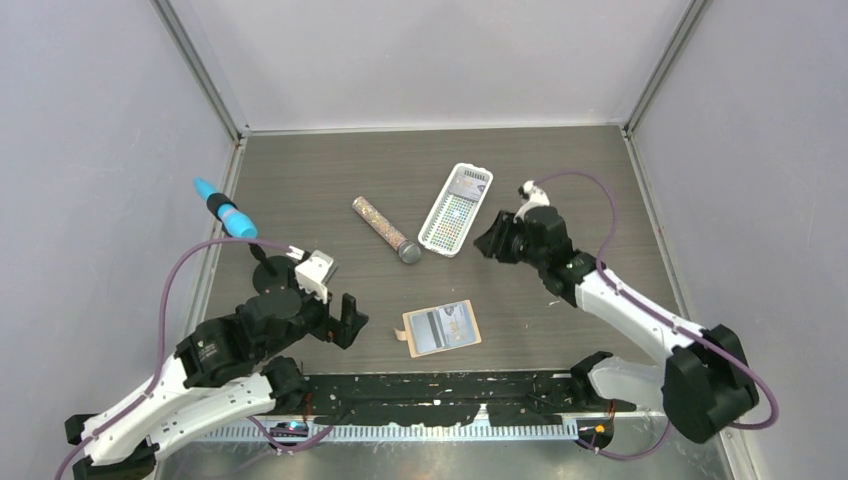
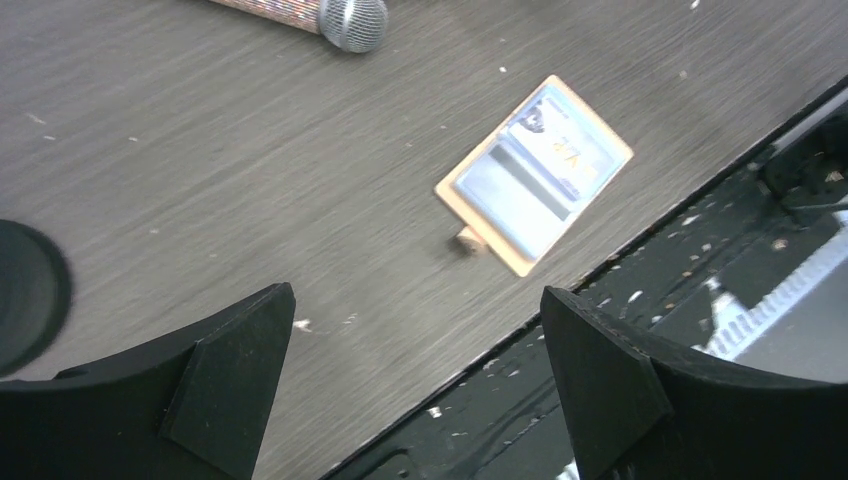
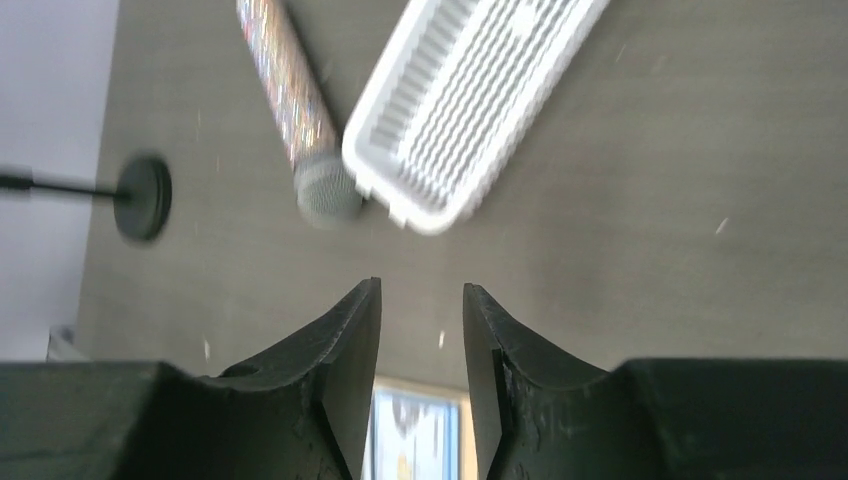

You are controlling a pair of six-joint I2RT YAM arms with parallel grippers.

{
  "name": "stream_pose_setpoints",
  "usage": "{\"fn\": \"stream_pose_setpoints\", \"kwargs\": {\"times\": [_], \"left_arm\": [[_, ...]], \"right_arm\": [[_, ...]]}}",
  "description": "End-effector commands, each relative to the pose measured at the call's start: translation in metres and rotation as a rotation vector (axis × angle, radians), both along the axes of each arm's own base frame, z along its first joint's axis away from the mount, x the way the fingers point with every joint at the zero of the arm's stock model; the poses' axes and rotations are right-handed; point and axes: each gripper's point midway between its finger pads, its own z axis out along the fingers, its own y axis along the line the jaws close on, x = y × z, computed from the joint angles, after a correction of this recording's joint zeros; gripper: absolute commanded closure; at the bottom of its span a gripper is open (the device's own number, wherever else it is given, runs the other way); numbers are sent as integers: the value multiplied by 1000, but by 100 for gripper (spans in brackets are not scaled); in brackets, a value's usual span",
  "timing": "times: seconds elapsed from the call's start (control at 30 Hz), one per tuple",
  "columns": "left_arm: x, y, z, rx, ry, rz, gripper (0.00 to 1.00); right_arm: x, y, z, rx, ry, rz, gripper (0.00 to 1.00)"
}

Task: Take the credit cards out of the card holder
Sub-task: Remove the credit card from the card holder.

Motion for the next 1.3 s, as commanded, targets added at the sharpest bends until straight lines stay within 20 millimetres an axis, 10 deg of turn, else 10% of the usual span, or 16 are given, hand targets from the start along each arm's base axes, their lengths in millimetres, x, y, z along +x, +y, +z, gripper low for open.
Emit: {"fn": "stream_pose_setpoints", "kwargs": {"times": [0.0, 0.43, 1.27], "left_arm": [[-4, -34, 8, -199, 73, -19, 4], [14, -123, -25, -577, 244, -15, 10], [43, -183, -97, -535, 378, 22, 24]], "right_arm": [[-63, 21, -14, -1, 47, 194, 58], [-147, 35, -64, 96, 187, 401, 62], [-146, 50, -89, 168, 246, 388, 68]]}}
